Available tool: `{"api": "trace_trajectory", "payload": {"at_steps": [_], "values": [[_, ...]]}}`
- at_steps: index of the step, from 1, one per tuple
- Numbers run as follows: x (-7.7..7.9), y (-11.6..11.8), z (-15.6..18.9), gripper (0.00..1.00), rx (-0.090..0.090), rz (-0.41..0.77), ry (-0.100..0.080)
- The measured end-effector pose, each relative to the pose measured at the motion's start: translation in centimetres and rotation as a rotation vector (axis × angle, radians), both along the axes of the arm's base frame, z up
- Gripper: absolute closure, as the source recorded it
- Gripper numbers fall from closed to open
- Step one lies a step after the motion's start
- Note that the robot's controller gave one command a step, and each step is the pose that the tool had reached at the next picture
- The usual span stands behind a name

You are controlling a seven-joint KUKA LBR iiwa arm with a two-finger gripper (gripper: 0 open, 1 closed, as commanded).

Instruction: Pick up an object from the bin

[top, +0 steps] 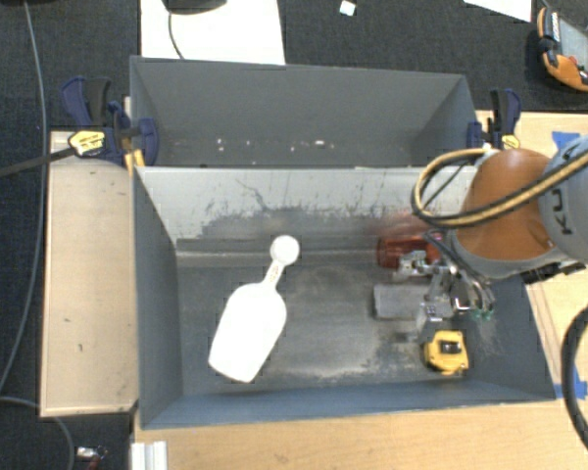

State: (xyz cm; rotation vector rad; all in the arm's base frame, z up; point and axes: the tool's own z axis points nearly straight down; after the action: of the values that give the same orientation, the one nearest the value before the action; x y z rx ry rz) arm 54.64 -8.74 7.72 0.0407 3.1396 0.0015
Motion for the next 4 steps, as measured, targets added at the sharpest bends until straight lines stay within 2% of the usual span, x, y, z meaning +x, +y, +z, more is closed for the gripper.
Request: {"api": "trace_trajectory", "payload": {"at_steps": [1,2,3,4], "values": [[-0.1,0.3,-2.0,0.0,-0.002,0.159,-0.008],[-0.7,2.9,-0.7,0.0,0.005,0.064,0.008],[-0.4,1.2,-1.4,0.0,0.002,0.15,0.0],[-0.6,2.8,-0.7,1.0,0.004,0.069,0.004]]}}
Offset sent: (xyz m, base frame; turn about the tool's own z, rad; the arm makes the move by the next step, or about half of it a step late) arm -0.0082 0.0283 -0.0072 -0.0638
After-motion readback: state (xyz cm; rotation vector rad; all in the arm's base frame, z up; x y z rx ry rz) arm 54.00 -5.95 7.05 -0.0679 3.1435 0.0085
